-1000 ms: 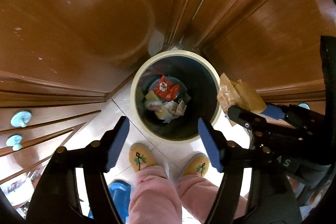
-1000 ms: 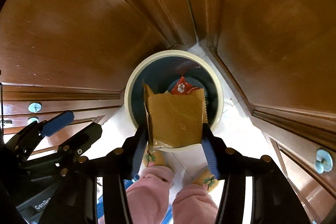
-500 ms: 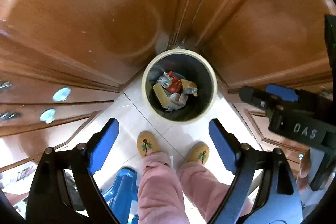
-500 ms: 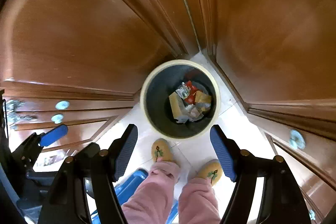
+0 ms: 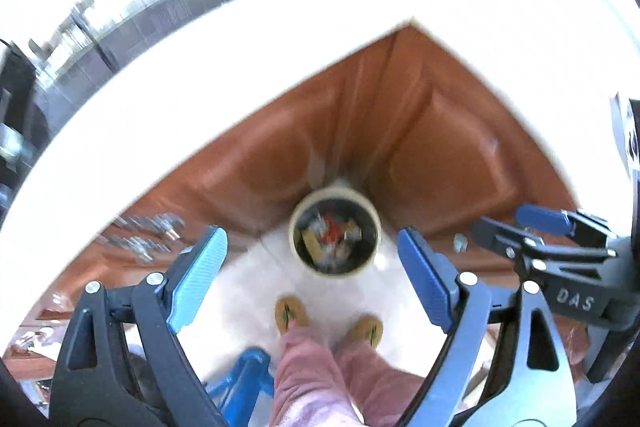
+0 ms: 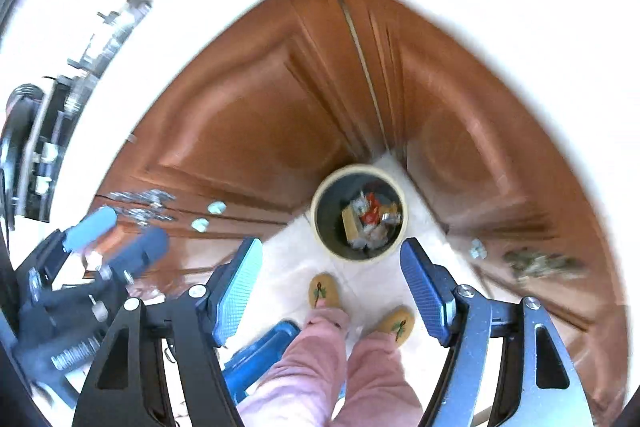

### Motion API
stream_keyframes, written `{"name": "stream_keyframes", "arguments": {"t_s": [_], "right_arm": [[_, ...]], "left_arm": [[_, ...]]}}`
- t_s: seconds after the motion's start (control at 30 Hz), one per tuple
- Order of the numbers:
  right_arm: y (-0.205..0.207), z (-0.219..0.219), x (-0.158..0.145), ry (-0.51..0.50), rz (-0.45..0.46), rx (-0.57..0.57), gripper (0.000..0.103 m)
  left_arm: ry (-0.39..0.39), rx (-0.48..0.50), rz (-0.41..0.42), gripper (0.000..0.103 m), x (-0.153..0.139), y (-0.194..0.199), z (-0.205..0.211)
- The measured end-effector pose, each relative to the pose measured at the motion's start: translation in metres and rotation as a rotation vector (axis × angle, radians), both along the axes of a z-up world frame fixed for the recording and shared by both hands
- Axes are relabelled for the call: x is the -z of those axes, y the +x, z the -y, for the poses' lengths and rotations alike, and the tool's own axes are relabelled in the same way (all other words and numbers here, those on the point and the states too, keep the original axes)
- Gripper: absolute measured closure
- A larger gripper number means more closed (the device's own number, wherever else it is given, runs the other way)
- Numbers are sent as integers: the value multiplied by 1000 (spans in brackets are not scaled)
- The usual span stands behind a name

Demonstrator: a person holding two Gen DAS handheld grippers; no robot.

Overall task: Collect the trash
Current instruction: 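Raise both tools back up to the counter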

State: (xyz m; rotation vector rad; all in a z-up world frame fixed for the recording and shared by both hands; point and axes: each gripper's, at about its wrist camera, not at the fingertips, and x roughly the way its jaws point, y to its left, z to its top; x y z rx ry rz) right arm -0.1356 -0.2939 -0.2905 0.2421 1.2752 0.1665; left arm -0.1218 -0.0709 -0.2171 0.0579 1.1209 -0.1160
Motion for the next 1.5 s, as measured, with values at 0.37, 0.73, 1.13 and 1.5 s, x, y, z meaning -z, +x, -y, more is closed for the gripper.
{"name": "stream_keyframes", "arguments": {"t_s": [0.37,0.73,1.13,1.5], "right_arm": [[2,10,-158,20,234,-26,30],[56,-9,-251,17,415,-64,30],[197,-47,-260,-40,463,-32,30],[345,-86,-200,-68,389,6,32]], "left_arm": [[36,-22,320,17,-169,-2,5],[20,-51,402,17,-231,39,-7],[-43,-48,370,17,-221,192,-45],[-71,-44,272,18,-170,335,-89]]}}
